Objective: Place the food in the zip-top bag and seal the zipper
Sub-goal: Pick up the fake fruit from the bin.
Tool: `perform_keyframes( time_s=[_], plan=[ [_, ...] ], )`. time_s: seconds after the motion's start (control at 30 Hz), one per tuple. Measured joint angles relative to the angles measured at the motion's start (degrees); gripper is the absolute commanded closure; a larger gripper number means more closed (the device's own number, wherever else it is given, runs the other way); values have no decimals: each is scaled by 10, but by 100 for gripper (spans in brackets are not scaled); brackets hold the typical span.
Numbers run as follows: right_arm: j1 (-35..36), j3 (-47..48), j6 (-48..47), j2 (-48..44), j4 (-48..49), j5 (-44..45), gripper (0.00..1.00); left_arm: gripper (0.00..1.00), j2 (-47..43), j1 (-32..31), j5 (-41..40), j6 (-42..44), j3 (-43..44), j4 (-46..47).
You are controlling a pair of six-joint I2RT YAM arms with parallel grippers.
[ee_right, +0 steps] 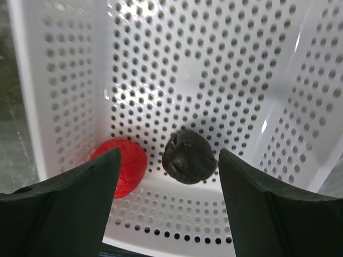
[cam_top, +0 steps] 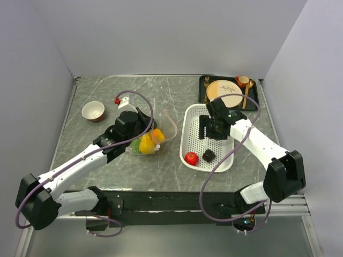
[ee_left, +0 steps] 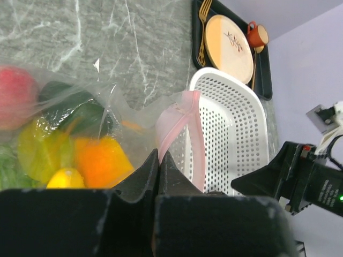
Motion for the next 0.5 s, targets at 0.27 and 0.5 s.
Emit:
perform_keyframes(
  time_s=[0.27,0.5],
  plan=[
    [2,-89,37,-26,26,-10,15,96,11,0,15,0,0,3],
    [3,-127,49,-18,65,-17,16,96,11,0,14,4,1,4]
  ],
)
